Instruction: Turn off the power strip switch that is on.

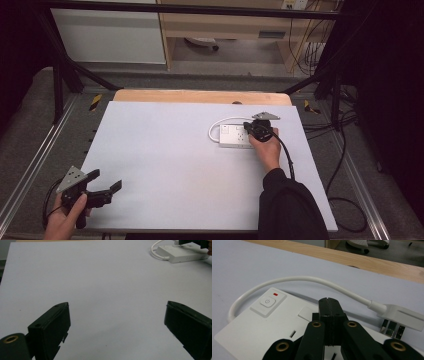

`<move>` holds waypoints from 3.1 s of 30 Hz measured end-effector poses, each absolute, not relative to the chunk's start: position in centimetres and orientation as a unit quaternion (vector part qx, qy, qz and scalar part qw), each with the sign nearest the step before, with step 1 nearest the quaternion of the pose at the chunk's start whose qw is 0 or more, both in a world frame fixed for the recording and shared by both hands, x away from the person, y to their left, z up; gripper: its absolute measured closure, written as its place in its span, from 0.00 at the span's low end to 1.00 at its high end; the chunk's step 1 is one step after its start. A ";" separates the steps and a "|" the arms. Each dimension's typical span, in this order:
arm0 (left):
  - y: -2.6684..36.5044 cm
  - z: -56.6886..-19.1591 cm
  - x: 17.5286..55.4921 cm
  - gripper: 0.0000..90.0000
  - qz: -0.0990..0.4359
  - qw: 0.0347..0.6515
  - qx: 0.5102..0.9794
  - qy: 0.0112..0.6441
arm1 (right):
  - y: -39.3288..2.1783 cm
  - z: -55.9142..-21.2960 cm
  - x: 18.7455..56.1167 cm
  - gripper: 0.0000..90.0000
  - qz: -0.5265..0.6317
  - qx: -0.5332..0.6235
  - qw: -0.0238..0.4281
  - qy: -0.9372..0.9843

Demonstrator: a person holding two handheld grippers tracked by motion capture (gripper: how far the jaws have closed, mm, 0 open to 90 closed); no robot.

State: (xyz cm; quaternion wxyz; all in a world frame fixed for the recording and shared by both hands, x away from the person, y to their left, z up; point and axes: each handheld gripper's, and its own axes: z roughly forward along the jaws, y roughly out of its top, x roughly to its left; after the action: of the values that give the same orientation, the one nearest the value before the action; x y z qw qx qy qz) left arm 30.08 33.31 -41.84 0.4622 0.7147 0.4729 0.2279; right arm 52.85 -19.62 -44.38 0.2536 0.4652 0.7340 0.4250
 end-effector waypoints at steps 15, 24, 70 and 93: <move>33.3 -41.8 30.1 0.07 0.227 0.462 0.716 0.472 | -19.7 -43.9 52.7 1.00 0.430 0.467 0.251 0.731; 33.3 -41.8 30.1 0.07 0.228 0.462 0.716 0.472 | -19.7 -43.6 52.8 0.97 0.433 0.468 0.249 0.729; 33.3 -41.8 30.0 0.07 0.229 0.460 0.716 0.473 | -21.5 -37.7 49.8 0.04 0.460 0.467 0.218 0.723; 33.2 -41.8 30.0 0.07 0.232 0.459 0.717 0.470 | -24.7 -36.1 43.4 0.05 0.492 0.446 0.266 0.699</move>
State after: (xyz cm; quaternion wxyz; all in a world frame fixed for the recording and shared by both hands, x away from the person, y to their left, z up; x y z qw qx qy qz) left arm 30.05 33.21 -41.82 0.4595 0.7170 0.4698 0.2324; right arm 43.43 -24.70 -36.07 0.2662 0.4458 0.6988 0.4921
